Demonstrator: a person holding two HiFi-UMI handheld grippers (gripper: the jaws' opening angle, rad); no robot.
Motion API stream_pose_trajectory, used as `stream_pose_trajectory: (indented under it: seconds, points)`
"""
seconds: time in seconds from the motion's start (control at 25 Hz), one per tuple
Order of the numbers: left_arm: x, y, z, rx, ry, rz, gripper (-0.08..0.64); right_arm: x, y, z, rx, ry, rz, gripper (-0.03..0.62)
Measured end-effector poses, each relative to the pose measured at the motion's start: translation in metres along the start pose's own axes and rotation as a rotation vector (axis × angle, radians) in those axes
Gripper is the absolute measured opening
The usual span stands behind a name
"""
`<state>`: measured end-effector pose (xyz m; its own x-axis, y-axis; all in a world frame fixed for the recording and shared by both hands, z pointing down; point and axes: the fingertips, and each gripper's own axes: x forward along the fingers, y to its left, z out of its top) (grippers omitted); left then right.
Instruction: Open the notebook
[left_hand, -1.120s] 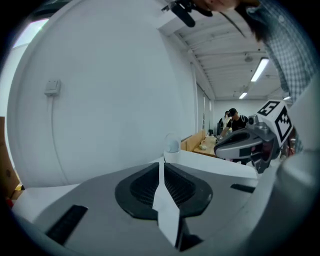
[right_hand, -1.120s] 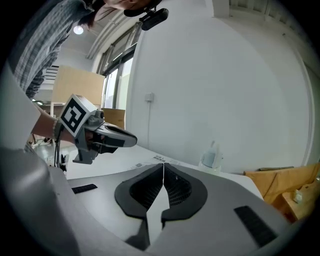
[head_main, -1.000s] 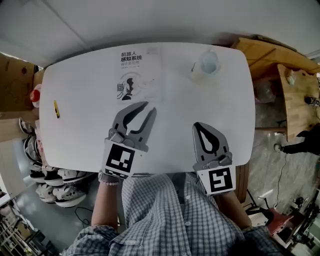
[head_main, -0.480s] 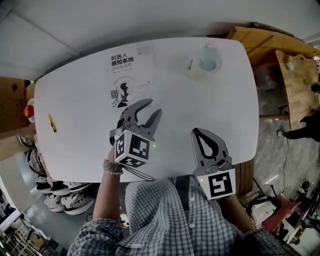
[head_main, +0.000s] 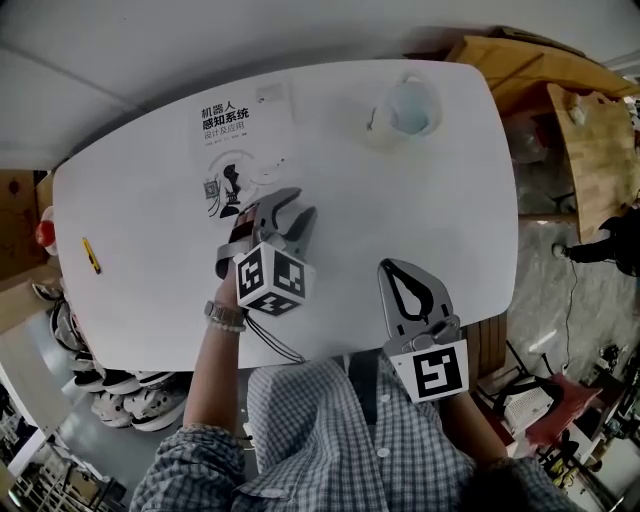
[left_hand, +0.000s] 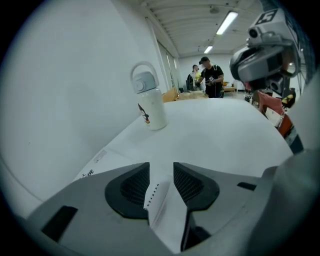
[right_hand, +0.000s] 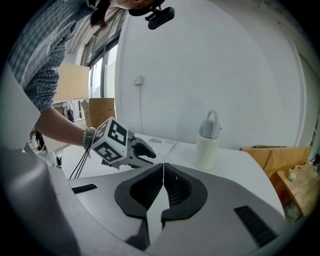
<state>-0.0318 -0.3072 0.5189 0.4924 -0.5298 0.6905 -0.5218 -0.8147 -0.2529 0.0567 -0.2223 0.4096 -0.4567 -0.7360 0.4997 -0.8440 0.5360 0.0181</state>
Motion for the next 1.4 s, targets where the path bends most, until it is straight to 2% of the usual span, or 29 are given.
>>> stream_pose_trajectory:
  seconds: [0.32,0.56,0.76,0.92,1.24,1.32,1.4]
  points:
    - [0.012,-0.006,-0.008,0.066,0.038,-0.004,0.132,0.002,-0.001,-0.005,0.010,0.008,0.000,0.021]
    - [0.019,-0.005,-0.015,0.052,0.050,0.005,0.132,0.003,-0.001,-0.008,0.012,0.015,0.001,0.021]
    - [0.016,-0.004,-0.013,-0.006,0.014,-0.012,0.128,0.003,-0.001,-0.009,0.007,0.018,0.004,0.021]
    - [0.009,-0.002,-0.009,-0.091,-0.043,-0.030,0.084,0.004,-0.001,-0.009,0.016,0.018,0.005,0.021]
    - [-0.008,0.007,0.003,-0.176,-0.128,0.023,0.032,0.015,0.003,-0.015,0.000,0.042,0.021,0.021]
    - [-0.014,0.011,0.006,-0.204,-0.154,0.035,0.028,0.024,0.001,-0.015,0.041,0.046,0.037,0.021]
    - [-0.019,0.015,0.008,-0.220,-0.168,0.051,0.025,0.038,-0.003,-0.013,0.145,0.043,0.077,0.021]
